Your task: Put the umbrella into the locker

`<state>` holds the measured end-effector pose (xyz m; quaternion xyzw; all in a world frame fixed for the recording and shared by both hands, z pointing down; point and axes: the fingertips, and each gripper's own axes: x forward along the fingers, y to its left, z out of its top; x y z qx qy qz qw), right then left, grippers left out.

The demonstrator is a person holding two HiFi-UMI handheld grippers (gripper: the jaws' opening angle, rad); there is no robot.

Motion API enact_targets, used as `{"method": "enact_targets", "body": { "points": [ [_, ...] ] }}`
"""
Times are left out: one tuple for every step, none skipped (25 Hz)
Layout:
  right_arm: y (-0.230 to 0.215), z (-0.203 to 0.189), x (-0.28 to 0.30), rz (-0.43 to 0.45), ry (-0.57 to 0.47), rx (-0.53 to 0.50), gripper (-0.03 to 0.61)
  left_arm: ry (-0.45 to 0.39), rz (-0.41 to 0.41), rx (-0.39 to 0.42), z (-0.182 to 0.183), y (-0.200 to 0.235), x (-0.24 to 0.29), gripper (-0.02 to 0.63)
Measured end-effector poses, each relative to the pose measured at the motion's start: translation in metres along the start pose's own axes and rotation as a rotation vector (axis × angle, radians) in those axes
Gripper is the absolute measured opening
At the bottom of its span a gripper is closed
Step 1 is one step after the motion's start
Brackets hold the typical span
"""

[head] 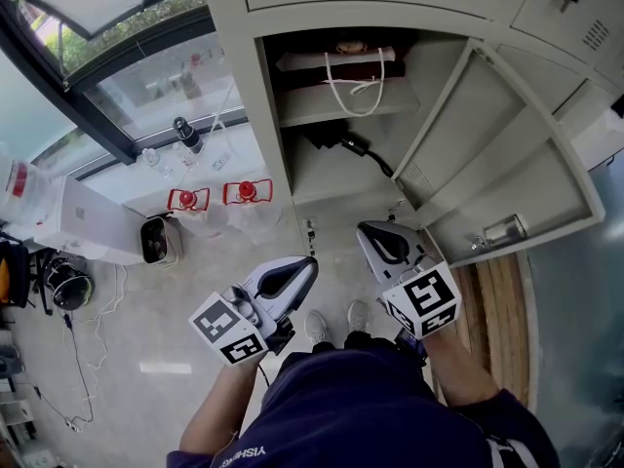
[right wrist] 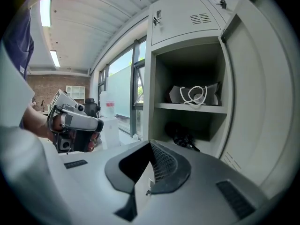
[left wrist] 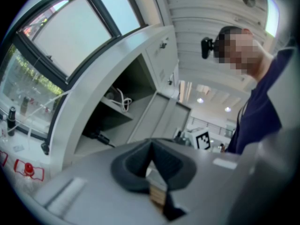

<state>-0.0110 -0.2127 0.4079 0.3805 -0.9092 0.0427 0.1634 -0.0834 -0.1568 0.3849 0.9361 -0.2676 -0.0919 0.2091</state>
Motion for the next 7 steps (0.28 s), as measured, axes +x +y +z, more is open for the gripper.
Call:
{"method": "enact_targets", "body": {
  "points": [
    [0.0002,-0.0007,0.0004,0.0,0.003,-0.002,0.006,0.001,0.0,0.0,-0.0004,0.0001,0.0002,0.002],
    [0.0004,-0.0015,0.0007,-0.001,0.006,-0.007,0.006,0.002,0.0,-0.001,-0.0009,0.0001,0.0005,0.002],
    [0.0005,-0.0024,0.0009,-0.003,0.01,-0.014,0.006,0.002,0.0,-0.002,-0.0013,0.0002,0.0008,0.002],
    [0.0006,-0.0032,0.001,-0.006,0.013,-0.021,0.006,0.002,-0.001,-0.002,-0.0016,0.0003,0.0012,0.002],
    [0.0006,-0.0039,0.001,-0.008,0.015,-0.026,0.006,0.003,-0.001,-0.003,-0.0018,0.0003,0.0016,0.002],
    [0.0006,-0.0044,0.001,-0.009,0.017,-0.029,0.006,0.003,-0.002,-0.004,-0.002,0.0002,0.0021,0.002],
    [0.0006,-0.0049,0.001,-0.009,0.018,-0.032,0.006,0.003,-0.003,-0.004,-0.0022,0.0001,0.0026,0.002]
  ]
}}
